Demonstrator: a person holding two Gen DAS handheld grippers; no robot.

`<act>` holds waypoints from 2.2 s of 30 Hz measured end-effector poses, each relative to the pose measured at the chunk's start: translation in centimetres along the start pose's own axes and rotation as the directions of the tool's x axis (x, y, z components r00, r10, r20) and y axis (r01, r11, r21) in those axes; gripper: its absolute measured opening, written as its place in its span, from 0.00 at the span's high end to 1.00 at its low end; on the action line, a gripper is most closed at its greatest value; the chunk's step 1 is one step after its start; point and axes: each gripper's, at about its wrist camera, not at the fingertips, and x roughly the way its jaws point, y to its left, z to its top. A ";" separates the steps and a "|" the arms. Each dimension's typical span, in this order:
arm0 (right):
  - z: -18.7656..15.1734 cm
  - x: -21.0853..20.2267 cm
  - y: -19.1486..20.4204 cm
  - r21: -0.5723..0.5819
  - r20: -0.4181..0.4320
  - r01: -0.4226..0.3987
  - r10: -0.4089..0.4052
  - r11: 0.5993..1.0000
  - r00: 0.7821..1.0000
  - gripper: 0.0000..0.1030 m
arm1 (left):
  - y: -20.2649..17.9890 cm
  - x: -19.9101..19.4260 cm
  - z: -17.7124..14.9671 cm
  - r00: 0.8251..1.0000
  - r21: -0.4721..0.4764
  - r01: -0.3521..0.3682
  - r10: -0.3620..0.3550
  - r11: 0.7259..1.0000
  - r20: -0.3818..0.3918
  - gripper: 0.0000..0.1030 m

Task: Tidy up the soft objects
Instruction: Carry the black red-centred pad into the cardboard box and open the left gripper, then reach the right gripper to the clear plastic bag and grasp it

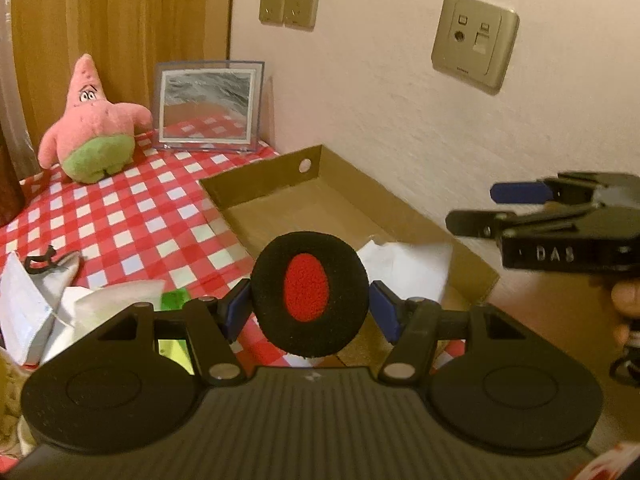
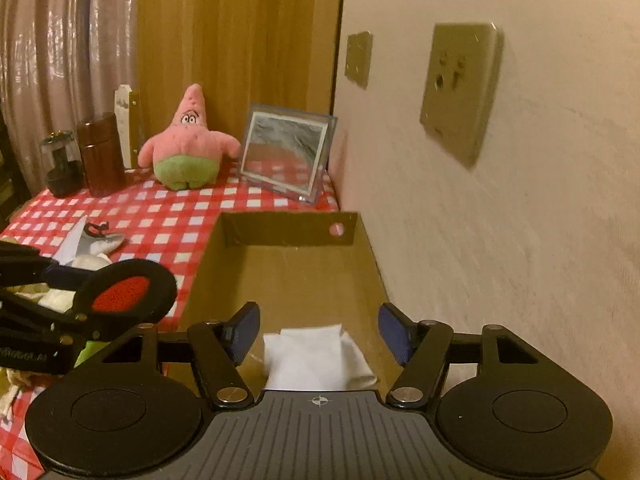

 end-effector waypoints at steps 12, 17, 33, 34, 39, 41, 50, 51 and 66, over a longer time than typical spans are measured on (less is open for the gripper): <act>-3.0 -0.4 -1.1 0.032 -0.031 0.025 -0.024 0.999 0.999 0.36 | -2.1 3.5 0.1 0.998 0.004 0.051 -0.051 0.999 -0.034 0.32; -3.3 -0.7 -1.9 0.066 -0.036 0.039 -0.037 0.997 0.999 0.36 | -2.4 3.9 0.1 0.997 0.017 0.071 -0.070 0.997 -0.015 0.21; -1.2 -2.9 3.2 0.064 0.031 -0.075 0.073 0.995 0.997 0.36 | 2.2 -5.9 -3.2 0.996 -0.064 -0.070 0.073 0.996 0.056 0.21; -1.0 -3.2 3.7 0.061 0.036 -0.084 0.082 0.995 0.996 0.36 | 2.6 -6.8 -3.6 0.994 -0.071 -0.085 0.089 0.994 0.058 0.21; -0.4 -4.3 6.5 0.044 0.046 -0.131 0.129 0.990 0.991 0.36 | 4.8 -10.5 -5.6 0.989 -0.122 -0.130 0.137 0.984 0.052 0.21; -0.4 -4.6 7.8 0.035 0.041 -0.152 0.150 0.988 0.988 0.36 | 5.9 -11.9 -6.4 0.986 -0.141 -0.152 0.161 0.978 0.050 0.21; -0.6 -4.7 13.4 -0.002 0.011 -0.235 0.235 0.972 0.972 0.36 | 10.2 -16.3 -9.9 0.957 -0.203 -0.285 0.290 0.937 -0.003 0.21; -0.6 -4.7 13.9 -0.003 0.008 -0.241 0.241 0.971 0.971 0.36 | 10.6 -16.6 -10.3 0.953 -0.206 -0.297 0.301 0.932 -0.011 0.21; -1.0 -2.1 19.4 -0.035 -0.060 -0.287 0.285 0.957 0.957 0.36 | 14.5 -16.6 -13.9 0.938 -0.233 -0.347 0.334 0.909 -0.093 0.22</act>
